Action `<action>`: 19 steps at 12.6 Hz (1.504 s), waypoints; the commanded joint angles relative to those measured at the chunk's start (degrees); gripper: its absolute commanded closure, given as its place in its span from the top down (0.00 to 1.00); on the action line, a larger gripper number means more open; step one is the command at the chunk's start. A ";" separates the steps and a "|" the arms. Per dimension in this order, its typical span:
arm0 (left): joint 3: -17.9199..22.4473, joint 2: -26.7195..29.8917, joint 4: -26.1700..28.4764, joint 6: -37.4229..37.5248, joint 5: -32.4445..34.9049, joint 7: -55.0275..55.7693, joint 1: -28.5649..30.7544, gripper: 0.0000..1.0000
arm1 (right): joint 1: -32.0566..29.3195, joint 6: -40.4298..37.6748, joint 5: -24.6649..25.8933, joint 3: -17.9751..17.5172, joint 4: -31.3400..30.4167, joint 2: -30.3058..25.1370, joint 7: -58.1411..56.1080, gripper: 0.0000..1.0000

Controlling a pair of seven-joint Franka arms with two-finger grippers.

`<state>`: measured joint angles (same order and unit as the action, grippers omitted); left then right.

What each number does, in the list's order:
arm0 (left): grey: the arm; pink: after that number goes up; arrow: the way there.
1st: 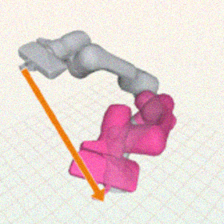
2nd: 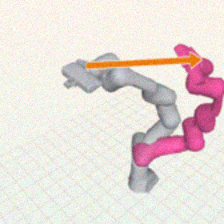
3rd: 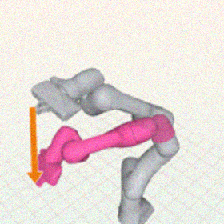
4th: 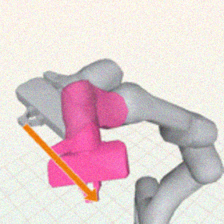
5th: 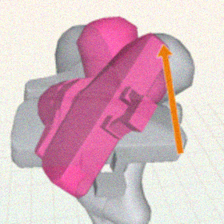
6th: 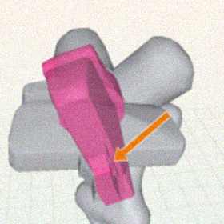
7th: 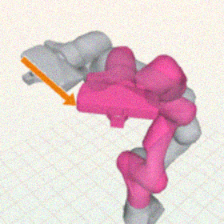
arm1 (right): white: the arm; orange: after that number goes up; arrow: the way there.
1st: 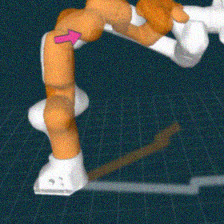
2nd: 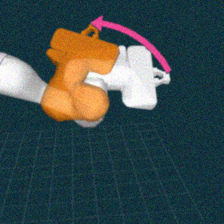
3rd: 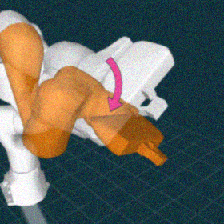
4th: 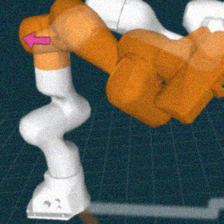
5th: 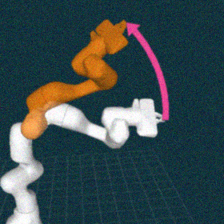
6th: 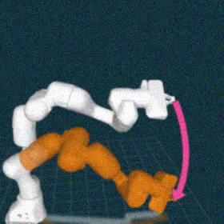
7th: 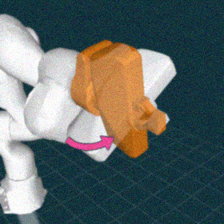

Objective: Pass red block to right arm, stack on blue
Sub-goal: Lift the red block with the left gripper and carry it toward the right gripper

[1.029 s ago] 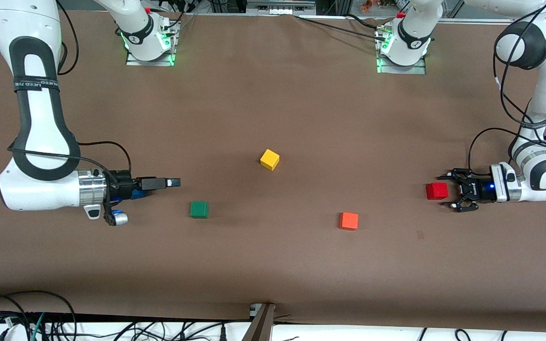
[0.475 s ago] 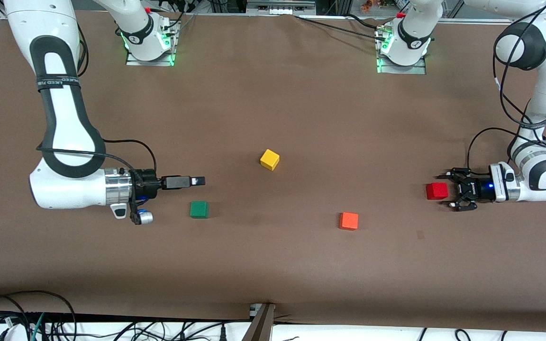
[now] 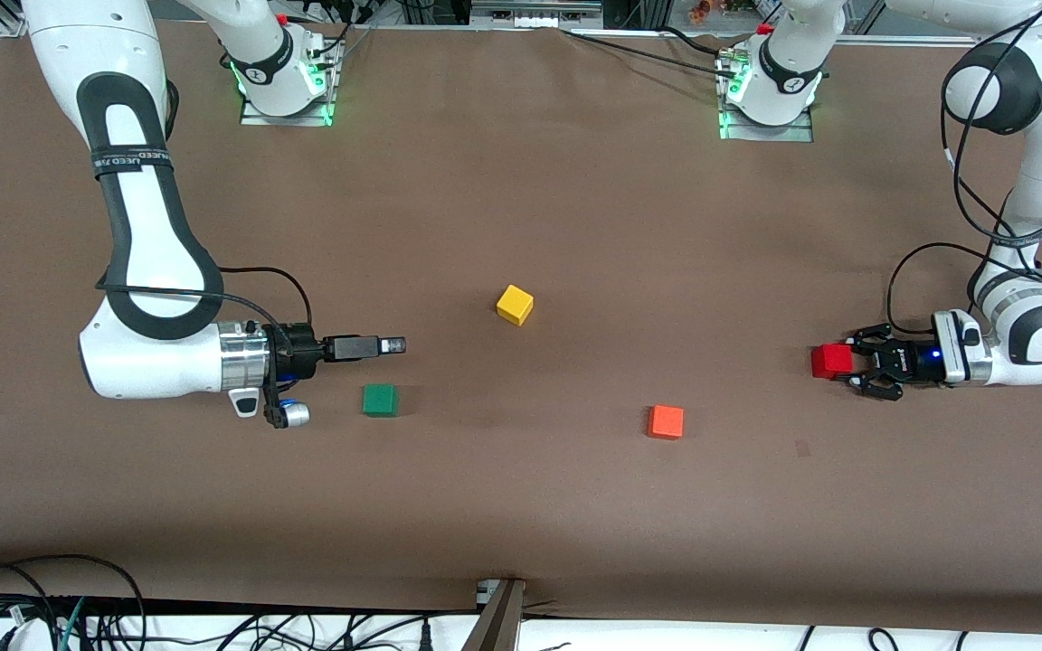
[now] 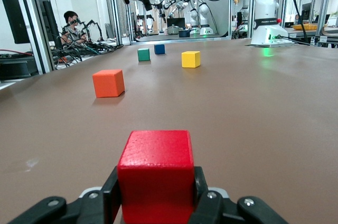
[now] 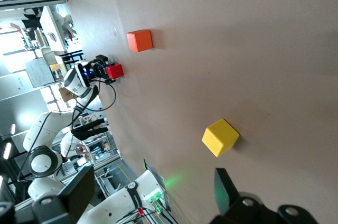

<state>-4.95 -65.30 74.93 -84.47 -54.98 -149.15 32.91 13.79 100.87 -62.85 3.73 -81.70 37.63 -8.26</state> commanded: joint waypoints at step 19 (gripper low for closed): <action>-24.46 9.66 2.24 -19.89 -28.34 26.97 -22.45 0.00 | -1.14 -0.59 -7.10 -0.13 1.02 0.60 -2.90 1.00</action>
<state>-26.37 -57.96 74.49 -98.02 -80.80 -123.89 10.72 13.08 100.90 -68.01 3.79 -81.57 38.09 -10.11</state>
